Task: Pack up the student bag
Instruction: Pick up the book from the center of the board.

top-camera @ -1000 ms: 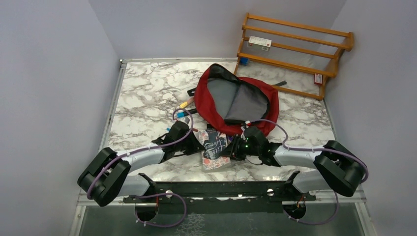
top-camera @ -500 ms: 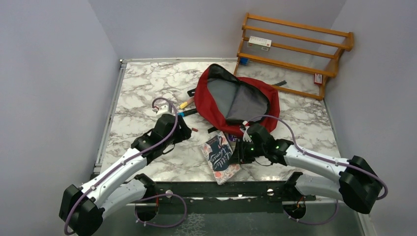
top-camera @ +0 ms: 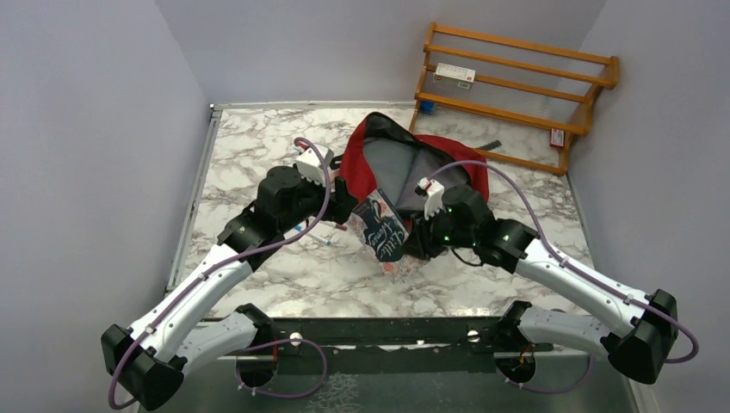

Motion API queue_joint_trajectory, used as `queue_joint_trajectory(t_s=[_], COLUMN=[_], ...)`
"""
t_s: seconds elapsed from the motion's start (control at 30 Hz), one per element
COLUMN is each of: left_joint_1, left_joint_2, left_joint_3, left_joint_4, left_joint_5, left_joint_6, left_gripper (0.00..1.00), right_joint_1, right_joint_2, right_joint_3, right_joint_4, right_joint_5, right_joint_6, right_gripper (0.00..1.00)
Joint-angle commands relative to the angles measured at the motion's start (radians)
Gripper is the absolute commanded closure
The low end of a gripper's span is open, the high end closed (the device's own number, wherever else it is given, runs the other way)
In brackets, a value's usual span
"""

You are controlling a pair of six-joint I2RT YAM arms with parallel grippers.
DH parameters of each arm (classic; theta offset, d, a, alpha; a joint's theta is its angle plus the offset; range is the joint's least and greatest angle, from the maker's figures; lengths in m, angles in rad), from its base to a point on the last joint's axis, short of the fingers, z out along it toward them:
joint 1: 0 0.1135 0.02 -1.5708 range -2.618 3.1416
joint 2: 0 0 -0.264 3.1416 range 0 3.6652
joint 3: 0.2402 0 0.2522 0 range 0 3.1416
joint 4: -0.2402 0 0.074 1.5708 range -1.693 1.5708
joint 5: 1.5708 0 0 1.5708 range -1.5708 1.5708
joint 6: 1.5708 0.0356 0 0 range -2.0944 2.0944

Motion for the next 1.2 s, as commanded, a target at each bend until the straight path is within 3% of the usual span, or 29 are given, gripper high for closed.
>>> queue_joint_trajectory(t_s=[0.0, 0.2, 0.5, 0.73, 1.03, 1.17], left_joint_1=[0.003, 0.004, 0.004, 0.004, 0.004, 0.004], left_joint_2=[-0.019, 0.013, 0.052, 0.089, 0.136, 0.148], left_joint_3=[0.097, 0.192, 0.317, 0.358, 0.376, 0.351], left_joint_4=[0.043, -0.051, -0.246, -0.274, -0.276, -0.277], left_joint_5=[0.388, 0.662, 0.679, 0.826, 1.069, 1.106], left_joint_6=[0.284, 0.428, 0.582, 0.563, 0.508, 0.496], left_gripper=[0.21, 0.23, 0.24, 0.27, 0.46, 0.48], right_joint_1=[0.001, 0.001, 0.001, 0.0, 0.001, 0.001], right_joint_2=[0.008, -0.055, -0.099, -0.138, -0.124, -0.12], right_joint_3=[0.138, 0.221, 0.339, 0.385, 0.41, 0.427], right_joint_4=[-0.05, -0.097, -0.25, -0.286, -0.296, -0.301], right_joint_5=[0.069, -0.05, -0.226, -0.331, -0.332, -0.327], right_joint_6=[-0.243, -0.413, -0.537, -0.579, -0.604, -0.613], right_gripper=[0.99, 0.99, 0.99, 0.99, 0.99, 0.99])
